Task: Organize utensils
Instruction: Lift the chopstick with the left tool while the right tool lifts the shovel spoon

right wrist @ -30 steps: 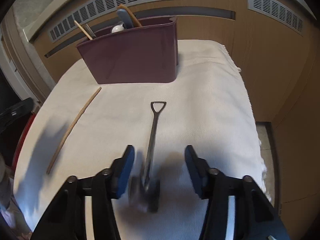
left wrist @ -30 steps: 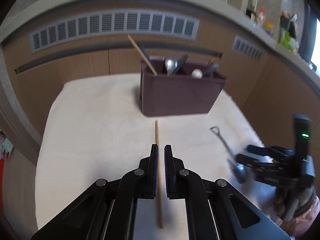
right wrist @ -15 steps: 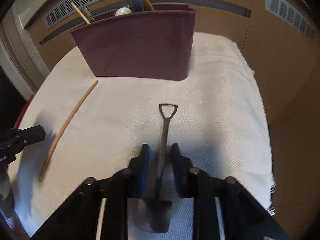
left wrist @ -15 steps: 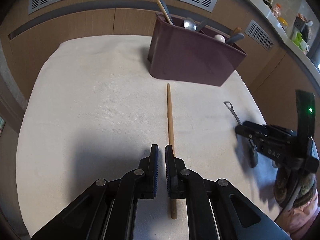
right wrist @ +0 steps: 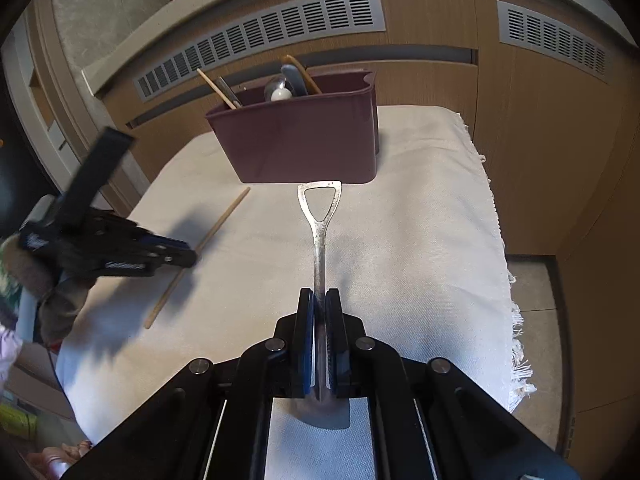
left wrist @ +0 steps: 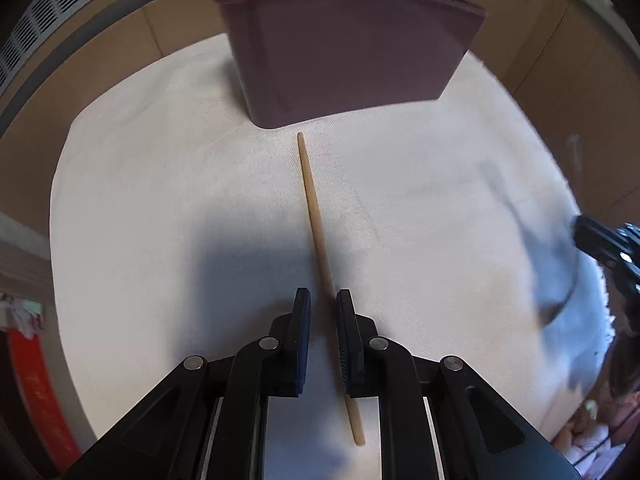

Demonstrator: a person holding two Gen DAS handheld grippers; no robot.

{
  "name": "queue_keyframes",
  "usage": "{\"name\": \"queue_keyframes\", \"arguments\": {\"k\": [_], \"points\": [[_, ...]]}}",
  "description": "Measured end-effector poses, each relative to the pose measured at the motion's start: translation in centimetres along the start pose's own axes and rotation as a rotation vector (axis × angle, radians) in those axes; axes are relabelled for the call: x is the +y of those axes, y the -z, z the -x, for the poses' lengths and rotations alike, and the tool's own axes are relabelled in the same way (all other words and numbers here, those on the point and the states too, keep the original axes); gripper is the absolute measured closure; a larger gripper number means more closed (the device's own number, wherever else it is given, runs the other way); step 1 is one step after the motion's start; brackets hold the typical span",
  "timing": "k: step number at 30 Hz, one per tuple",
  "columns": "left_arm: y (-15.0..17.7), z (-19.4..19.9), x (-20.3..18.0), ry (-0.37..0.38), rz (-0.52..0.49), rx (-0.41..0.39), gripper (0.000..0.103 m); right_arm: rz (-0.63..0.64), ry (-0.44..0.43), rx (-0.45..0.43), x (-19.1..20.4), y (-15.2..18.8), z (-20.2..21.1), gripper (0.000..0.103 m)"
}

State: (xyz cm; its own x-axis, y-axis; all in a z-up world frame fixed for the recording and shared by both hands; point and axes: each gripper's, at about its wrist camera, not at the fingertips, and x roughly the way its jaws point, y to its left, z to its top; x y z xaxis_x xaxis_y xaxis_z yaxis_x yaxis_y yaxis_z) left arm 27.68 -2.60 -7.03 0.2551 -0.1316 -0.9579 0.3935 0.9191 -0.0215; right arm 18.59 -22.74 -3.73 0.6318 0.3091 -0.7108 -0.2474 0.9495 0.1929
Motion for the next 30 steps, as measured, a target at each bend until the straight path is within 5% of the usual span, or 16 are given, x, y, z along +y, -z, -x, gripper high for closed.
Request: {"name": "queue_keyframes", "arguments": {"k": [7, 20, 26, 30], "points": [[-2.8, -0.8, -0.5, 0.005, 0.014, 0.089, 0.092, -0.019, -0.041, -0.037, -0.2, 0.4, 0.7, 0.097], [6.3, 8.5, -0.7, 0.164, 0.268, -0.474, 0.097, 0.009, -0.023, -0.095, 1.7, 0.3, 3.4, 0.098], [4.5, 11.8, -0.6, 0.163, 0.251, -0.619, 0.097, 0.053, 0.003, -0.192, 3.0, -2.2, 5.8, 0.099], [4.0, 12.2, -0.3, 0.158, 0.247, -0.637, 0.097, 0.113, 0.064, -0.143, 3.0, -2.5, 4.2, 0.098]]}}
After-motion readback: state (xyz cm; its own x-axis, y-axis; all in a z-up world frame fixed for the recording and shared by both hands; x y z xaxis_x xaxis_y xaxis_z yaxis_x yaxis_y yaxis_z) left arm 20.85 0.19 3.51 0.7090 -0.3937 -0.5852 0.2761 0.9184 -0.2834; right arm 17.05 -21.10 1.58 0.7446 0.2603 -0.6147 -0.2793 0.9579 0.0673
